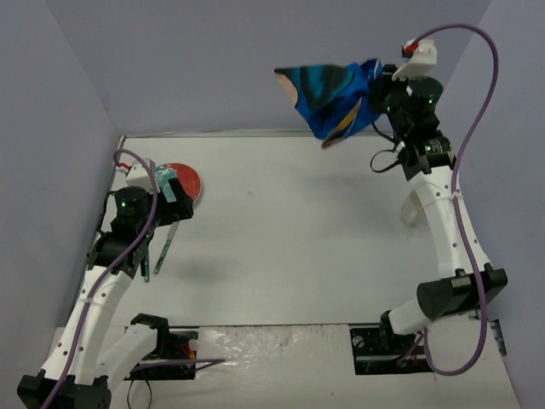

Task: Set the dinner table for one person

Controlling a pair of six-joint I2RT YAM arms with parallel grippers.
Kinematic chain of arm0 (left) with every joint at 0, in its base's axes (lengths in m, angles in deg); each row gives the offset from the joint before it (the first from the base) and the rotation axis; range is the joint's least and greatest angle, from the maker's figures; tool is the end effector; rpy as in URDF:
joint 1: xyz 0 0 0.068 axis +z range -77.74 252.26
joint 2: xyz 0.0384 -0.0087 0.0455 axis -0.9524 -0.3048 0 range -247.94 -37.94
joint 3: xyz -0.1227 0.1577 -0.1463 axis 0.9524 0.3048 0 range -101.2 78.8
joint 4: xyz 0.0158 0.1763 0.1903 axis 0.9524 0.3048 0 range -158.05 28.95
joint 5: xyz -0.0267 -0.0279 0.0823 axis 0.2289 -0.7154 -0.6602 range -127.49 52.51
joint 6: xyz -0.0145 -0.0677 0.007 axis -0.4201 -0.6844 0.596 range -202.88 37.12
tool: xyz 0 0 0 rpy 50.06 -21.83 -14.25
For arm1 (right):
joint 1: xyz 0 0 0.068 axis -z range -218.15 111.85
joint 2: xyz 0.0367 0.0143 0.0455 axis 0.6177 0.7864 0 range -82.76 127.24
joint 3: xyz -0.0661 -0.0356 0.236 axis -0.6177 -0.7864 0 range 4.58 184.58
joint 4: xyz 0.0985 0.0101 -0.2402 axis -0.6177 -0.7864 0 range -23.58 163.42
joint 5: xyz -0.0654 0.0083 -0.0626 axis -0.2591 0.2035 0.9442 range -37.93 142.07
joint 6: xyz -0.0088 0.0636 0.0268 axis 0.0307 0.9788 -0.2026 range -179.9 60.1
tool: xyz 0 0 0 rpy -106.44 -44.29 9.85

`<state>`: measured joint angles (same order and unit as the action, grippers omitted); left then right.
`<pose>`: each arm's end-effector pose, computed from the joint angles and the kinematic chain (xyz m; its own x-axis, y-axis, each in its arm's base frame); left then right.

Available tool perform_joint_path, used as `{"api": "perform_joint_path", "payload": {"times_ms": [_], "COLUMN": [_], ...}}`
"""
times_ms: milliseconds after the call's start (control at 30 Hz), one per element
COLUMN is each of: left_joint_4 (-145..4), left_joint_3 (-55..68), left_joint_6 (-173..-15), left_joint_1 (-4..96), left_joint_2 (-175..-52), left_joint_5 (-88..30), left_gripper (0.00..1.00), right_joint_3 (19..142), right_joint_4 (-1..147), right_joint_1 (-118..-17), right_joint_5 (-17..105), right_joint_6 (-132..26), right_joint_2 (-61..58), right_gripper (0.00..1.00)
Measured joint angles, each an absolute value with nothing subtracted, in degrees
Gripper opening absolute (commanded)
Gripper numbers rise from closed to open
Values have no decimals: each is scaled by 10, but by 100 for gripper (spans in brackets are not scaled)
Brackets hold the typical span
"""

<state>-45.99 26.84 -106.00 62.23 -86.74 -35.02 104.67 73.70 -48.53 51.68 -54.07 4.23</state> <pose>0.2225 -0.0418 0.3235 -0.3774 -0.3317 -0.8646 0.0717 0.9204 -0.3844 0.3520 0.0648 0.4948 0.2075 0.1413 -0.9680 -0.2087 0.9731 0.0973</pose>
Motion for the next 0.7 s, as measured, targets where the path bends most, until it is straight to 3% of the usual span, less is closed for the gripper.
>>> {"api": "perform_joint_path", "payload": {"times_ms": [167,267,400,700], "left_joint_4": [-460,-461,-461,-477], "left_joint_3": [268,268,268,268], "left_joint_6": [-1070,-1075,-1081,-1097], "left_joint_1": [622,622,622,617], "left_joint_2": [-876,-887,-901,-934], "left_joint_5": [-338,-329,-319,-295], "left_gripper": [97,97,97,97], "right_joint_3": [823,718,665,722], "right_joint_4": [732,710,653,657], "right_joint_1": [-484,-493,-507,-566], "right_joint_5": [454,433,440,539], "right_joint_6": [-452,-420,-413,-452], "right_joint_2": [29,78,99,12], "right_gripper": [73,75,76,75]}}
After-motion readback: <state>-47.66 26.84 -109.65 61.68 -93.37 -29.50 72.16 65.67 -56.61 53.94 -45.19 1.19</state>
